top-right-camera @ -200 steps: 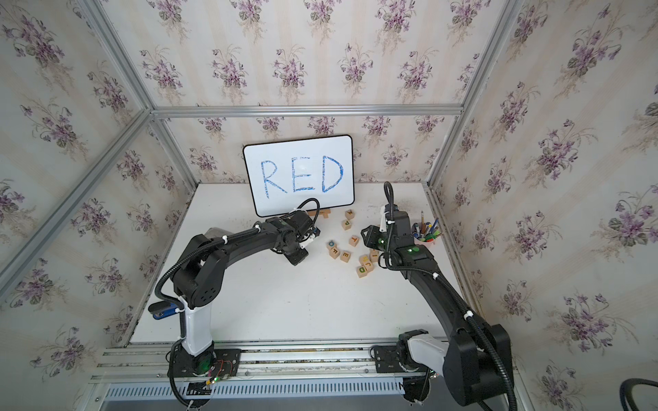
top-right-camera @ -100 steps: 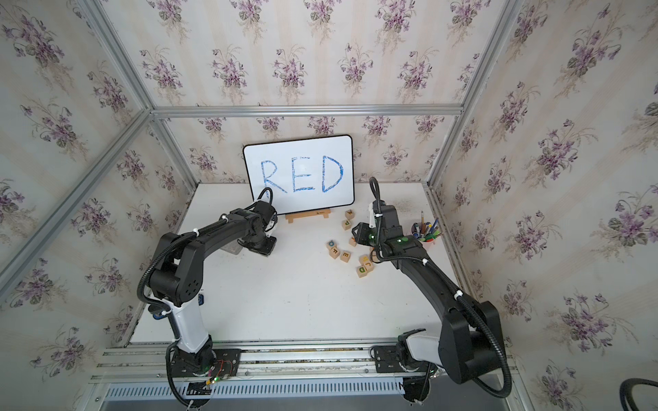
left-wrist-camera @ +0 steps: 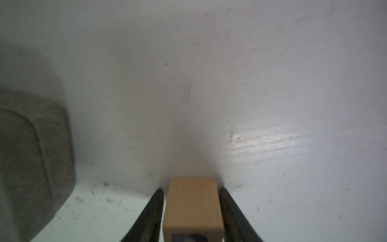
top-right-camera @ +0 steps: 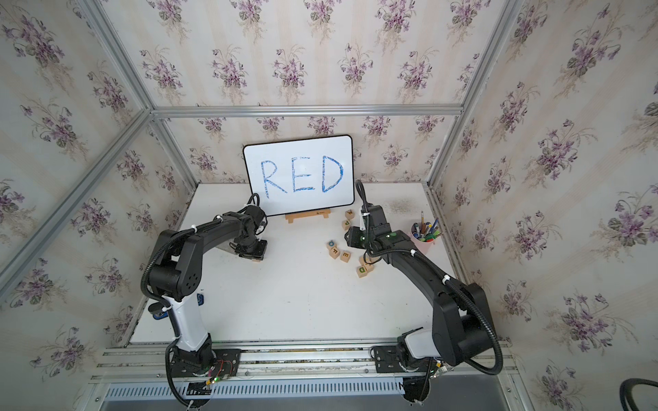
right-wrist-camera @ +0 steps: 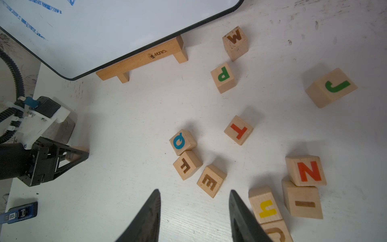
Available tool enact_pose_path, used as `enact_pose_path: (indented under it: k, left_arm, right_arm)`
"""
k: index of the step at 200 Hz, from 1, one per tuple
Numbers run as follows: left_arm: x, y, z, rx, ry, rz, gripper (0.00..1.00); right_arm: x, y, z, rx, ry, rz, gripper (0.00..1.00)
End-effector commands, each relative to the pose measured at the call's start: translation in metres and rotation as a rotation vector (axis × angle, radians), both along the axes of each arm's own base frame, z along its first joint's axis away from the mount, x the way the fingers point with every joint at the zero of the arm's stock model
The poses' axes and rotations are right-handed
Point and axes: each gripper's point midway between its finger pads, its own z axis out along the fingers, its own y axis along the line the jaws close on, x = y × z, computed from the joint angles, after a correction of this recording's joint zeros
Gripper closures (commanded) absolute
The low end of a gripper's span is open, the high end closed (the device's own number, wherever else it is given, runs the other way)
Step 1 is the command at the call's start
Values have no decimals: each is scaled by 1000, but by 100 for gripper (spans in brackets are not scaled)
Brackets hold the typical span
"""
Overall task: Assemble the uppercase word "red" with letter blocks
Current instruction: Place the letter block at the center of the board.
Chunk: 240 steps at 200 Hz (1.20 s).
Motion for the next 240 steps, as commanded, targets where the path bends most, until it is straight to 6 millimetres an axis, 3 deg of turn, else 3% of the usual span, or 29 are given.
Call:
enact_pose_path:
  k: [1, 31, 58, 117, 143, 169, 201, 240]
  left_arm:
    - [-3, 5, -8, 12, 24, 20, 49]
    - [-2, 3, -3, -5, 14, 17, 28]
    - [1, -5, 20, -58, -38, 1, 18]
    - [1, -27, 86, -101, -210, -106, 10]
    - [-1, -38, 116, -96, -292, -214, 1]
    - [-2, -54, 143, -114, -365, -332, 1]
    - [-3, -64, 160, -149, -396, -396, 1]
    - [-10, -73, 158, -199, -381, -424, 1]
  right_arm:
    - [-2, 0, -7, -25, 28, -5, 51]
    - [-2, 3, -13, -39, 52, -2, 50]
    - [0, 5, -19, -54, 75, -4, 49]
    - [4, 8, -34, -77, 135, -25, 50]
    - [3, 12, -42, -94, 165, -18, 51]
    - [3, 17, -51, -104, 197, -9, 52]
    - [1, 13, -67, -159, 248, -19, 57]
    - [-4, 7, -76, -198, 275, -44, 57]
